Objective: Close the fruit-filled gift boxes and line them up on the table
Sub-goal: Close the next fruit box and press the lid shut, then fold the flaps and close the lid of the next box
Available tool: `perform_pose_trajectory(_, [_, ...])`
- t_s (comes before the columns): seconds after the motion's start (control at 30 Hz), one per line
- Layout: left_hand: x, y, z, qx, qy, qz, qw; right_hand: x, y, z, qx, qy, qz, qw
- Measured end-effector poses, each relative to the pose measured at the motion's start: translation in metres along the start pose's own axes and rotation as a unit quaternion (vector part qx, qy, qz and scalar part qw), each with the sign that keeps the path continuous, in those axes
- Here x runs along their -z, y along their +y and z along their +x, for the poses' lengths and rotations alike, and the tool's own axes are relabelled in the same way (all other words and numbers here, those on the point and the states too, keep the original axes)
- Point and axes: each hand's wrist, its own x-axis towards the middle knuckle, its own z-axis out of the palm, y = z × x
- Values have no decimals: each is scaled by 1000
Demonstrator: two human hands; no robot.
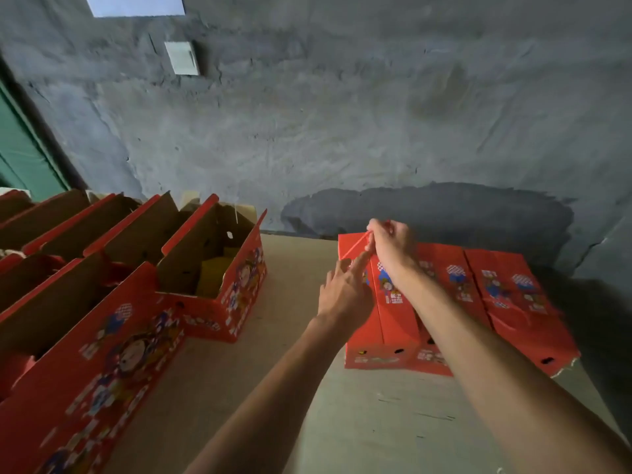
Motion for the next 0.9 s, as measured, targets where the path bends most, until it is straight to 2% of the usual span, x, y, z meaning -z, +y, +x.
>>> perform_pose_trajectory(0.1, [-20,-6,18,10,-28,12,999,3,18,33,-28,-12,15,999])
perform_pose_trajectory(0.2, [-41,-17,16,18,-18,36,999,19,33,53,-53,1,1,999])
perform_pose_trajectory(0.33, [-54,-31,-6,24,-22,40,999,38,35,60,-79,-24,-61,995])
perform_pose_trajectory(0.47, [-40,-30,-32,7,4,67,998,53,28,30,-59,-29,-180,981])
perform_pose_trajectory(0.57, [-21,-22,-61,0,37,73,997,56,18,-22,-8,-36,-210,977])
perform_pose_trajectory(0.7, [8,-9,-111,-1,49,70,996,47,-2,-103,46,-82,-165,982])
perform_pose_trajectory(0.9, [67,-14,-179,-9,80,86,993,15,-40,-199,43,-158,36,986])
